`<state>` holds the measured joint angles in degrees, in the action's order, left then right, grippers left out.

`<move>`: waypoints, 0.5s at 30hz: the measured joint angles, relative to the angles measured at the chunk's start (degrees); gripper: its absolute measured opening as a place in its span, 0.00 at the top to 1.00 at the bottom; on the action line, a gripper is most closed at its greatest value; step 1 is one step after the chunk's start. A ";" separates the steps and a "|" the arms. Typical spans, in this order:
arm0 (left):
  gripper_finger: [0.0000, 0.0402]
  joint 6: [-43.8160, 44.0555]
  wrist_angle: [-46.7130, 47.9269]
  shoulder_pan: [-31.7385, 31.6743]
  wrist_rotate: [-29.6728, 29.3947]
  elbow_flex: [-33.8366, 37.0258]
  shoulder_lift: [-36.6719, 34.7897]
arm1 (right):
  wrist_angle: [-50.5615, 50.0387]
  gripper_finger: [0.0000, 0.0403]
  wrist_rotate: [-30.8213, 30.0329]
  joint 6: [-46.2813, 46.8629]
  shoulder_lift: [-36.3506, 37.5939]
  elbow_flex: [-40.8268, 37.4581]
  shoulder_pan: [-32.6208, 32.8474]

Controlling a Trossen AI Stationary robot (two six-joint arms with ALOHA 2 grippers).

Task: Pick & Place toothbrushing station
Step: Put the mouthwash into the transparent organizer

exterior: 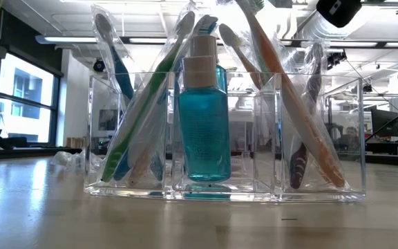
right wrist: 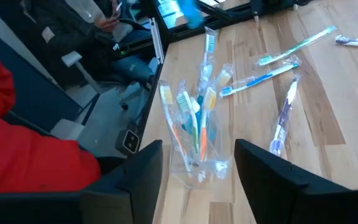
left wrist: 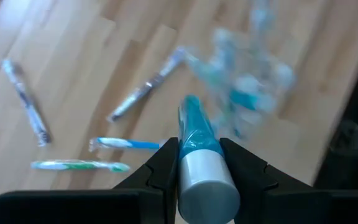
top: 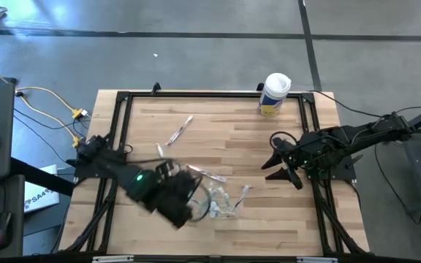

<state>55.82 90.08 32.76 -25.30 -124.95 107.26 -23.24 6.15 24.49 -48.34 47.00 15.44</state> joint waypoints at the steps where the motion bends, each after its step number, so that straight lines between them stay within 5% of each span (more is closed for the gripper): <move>1: 0.77 0.05 -0.02 1.46 -0.01 -0.03 -0.09 | 0.02 0.52 0.00 0.44 0.00 0.00 0.00; 8: 0.77 -8.81 -4.30 10.17 -0.61 -0.04 1.44 | 0.27 0.52 -0.17 1.18 0.00 0.00 0.00; 15: 0.77 -22.51 -8.93 9.15 -0.10 -0.04 4.96 | 1.74 0.52 -0.11 0.83 0.00 0.00 0.00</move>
<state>33.31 81.15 41.91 -25.40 -124.99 112.22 -21.50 6.04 25.32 -48.34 47.00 15.44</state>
